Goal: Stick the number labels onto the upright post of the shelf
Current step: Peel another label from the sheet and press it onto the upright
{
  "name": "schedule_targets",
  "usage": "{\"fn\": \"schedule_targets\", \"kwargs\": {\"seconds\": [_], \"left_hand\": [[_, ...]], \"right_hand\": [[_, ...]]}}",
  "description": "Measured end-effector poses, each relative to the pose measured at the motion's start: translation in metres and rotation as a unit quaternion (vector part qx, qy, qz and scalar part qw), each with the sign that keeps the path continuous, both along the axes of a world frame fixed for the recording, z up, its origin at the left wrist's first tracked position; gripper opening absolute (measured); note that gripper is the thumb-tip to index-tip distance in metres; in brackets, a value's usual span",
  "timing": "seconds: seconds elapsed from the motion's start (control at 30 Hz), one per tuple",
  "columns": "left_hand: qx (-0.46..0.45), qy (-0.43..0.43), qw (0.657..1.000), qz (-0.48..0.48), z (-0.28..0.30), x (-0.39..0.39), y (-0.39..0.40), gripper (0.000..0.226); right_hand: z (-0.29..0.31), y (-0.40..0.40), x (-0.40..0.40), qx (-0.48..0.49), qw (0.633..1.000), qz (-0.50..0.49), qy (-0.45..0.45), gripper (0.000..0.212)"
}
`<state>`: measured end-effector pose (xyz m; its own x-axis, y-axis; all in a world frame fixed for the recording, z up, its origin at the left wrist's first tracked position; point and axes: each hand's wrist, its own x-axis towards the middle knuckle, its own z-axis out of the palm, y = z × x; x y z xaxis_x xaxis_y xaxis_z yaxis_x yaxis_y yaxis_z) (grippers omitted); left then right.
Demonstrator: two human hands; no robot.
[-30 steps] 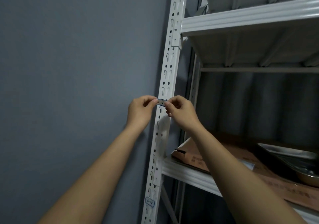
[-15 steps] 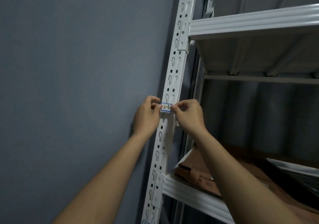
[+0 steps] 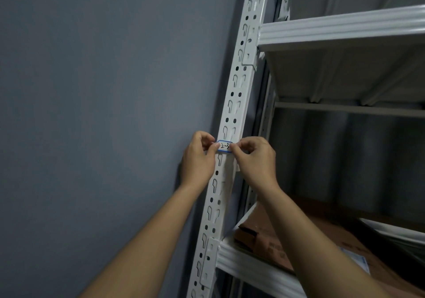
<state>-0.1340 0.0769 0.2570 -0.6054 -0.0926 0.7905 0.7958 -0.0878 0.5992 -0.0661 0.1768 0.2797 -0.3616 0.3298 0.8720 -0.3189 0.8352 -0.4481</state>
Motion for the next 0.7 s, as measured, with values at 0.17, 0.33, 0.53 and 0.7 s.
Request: {"fn": "schedule_targets", "kwargs": {"seconds": [0.17,0.33,0.53,0.7], "left_hand": [[0.002,0.001,1.0,-0.002,-0.0004,-0.0017,0.0022,0.023],[-0.001,0.0,1.0,0.013,-0.0002,-0.0024,0.0036,0.024],[0.0,0.0,1.0,0.019,-0.0002,-0.0028,0.004,0.02],[0.0,-0.005,1.0,0.022,-0.0004,-0.004,0.0053,0.024]], "right_hand": [[-0.0008,0.0026,-0.0009,-0.005,1.0,0.001,0.001,0.007],[-0.0006,0.0012,-0.002,-0.004,1.0,-0.003,0.005,0.011],[0.0005,-0.0006,-0.0026,-0.004,1.0,-0.011,-0.002,0.012],[0.0018,-0.0031,-0.0014,0.002,1.0,-0.027,-0.009,0.012]]}}
